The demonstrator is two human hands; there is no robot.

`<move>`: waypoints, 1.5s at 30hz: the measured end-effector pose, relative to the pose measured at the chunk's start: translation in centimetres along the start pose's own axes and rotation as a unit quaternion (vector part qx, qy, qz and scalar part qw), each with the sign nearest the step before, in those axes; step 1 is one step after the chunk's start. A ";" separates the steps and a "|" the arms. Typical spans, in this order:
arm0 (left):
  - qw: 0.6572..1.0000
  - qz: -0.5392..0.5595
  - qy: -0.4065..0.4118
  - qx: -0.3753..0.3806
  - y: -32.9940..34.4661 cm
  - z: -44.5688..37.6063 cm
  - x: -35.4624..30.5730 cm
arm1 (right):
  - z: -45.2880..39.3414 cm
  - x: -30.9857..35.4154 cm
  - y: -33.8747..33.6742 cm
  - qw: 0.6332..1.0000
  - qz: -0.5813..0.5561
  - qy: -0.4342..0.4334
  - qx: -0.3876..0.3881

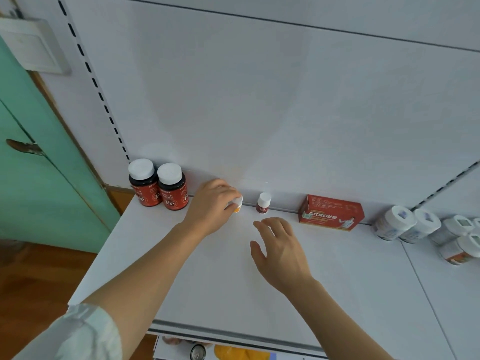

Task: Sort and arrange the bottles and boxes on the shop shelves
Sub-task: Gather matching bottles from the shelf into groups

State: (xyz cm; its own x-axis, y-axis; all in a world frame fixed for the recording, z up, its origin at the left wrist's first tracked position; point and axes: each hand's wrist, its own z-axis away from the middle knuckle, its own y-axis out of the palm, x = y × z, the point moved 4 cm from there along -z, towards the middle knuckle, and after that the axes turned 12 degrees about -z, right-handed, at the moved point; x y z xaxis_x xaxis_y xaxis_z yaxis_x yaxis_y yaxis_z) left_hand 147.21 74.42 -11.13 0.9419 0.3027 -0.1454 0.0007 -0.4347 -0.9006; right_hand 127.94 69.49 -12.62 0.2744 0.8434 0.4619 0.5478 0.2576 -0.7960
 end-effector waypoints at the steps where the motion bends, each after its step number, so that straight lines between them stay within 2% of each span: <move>1: 1.000 -0.009 0.006 0.001 0.3 0.0 0.1 | -0.1 -0.2 0.1 1.000 0.001 0.000 0.001; 11: 0.997 -0.037 0.051 -0.043 1.5 -0.3 1.1 | -1.5 -0.8 1.3 1.000 0.002 0.010 0.010; 19: 0.994 -0.066 0.054 -0.067 1.7 -0.5 1.2 | -2.3 -1.2 1.5 1.000 0.004 0.021 0.021; 30: 0.998 -0.039 0.006 -0.038 0.8 0.1 0.7 | -2.7 -0.6 0.7 0.998 0.040 0.035 0.024; 40: 0.998 -0.031 0.021 -0.042 -1.9 2.4 -2.3 | -1.0 0.4 -1.6 0.991 0.099 0.082 0.039; 45: 0.998 -0.027 0.035 -0.053 -3.2 3.0 -6.5 | 1.7 -0.7 -4.5 0.985 0.125 0.116 0.027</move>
State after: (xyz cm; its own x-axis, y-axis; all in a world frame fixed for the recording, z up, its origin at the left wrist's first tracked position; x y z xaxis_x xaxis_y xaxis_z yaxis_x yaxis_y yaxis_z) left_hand 140.08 76.44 -8.51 0.9608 0.2693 -0.0663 0.0830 -0.5073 -0.8578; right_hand 123.92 68.52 -10.07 0.5719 0.7548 0.3212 0.3988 0.0864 -0.9130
